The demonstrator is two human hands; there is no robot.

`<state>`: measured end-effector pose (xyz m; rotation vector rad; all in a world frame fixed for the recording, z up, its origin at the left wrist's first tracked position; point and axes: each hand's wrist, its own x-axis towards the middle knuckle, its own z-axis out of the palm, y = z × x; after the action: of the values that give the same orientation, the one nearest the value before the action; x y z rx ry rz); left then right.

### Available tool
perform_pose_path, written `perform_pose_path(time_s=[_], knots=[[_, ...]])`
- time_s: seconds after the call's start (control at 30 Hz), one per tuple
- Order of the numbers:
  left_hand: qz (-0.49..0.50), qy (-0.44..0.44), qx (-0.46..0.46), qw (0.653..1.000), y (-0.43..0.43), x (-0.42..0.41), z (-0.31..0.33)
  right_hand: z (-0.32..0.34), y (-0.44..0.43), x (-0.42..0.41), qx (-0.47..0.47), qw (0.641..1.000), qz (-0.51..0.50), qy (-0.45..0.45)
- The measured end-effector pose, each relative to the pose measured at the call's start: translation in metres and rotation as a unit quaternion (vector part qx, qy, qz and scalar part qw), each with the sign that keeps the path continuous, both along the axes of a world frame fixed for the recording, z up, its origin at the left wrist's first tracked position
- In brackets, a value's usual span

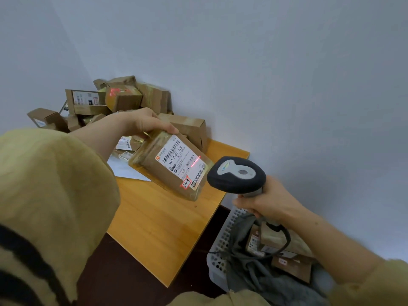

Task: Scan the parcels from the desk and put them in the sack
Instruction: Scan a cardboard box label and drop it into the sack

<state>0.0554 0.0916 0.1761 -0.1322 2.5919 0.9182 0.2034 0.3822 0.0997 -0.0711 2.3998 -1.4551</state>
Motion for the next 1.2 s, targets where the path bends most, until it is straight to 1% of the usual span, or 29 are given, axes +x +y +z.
perform_pose_path(time_s=[0.53, 0.63, 0.73, 0.83, 0.93, 0.97, 1.03, 1.1, 1.2], knots=[[-0.004, 0.001, -0.01, 1.0, 0.003, -0.009, -0.007, 0.006, 0.001, -0.003, 0.021, 1.0, 0.009, 0.014], [-0.004, -0.006, 0.001, 1.0, 0.007, -0.008, -0.006, 0.001, 0.004, -0.005, -0.019, 1.0, -0.007, -0.006], [0.0, -0.025, 0.05, 0.998, 0.02, -0.002, -0.013, -0.009, 0.015, -0.012, -0.096, 0.99, -0.095, -0.038], [0.017, -0.074, 0.126, 0.989, 0.049, 0.005, -0.036, -0.029, 0.041, -0.023, -0.189, 0.957, -0.205, -0.075], [0.024, -0.142, 0.152, 0.978, 0.089, 0.015, -0.071, -0.053, 0.074, -0.026, -0.25, 0.919, -0.278, -0.126], [0.031, -0.165, 0.151, 0.974, 0.103, 0.017, -0.084, -0.061, 0.086, -0.024, -0.262, 0.908, -0.296, -0.138], [0.045, -0.2, 0.122, 0.971, 0.137, 0.024, -0.107, -0.081, 0.11, -0.018, -0.275, 0.887, -0.335, -0.16], [0.04, -0.211, 0.1, 0.971, 0.171, 0.032, -0.126, -0.101, 0.136, -0.009, -0.284, 0.862, -0.379, -0.18], [0.025, -0.246, 0.085, 0.965, 0.22, 0.044, -0.151, -0.131, 0.178, 0.01, -0.316, 0.808, -0.446, -0.221]])
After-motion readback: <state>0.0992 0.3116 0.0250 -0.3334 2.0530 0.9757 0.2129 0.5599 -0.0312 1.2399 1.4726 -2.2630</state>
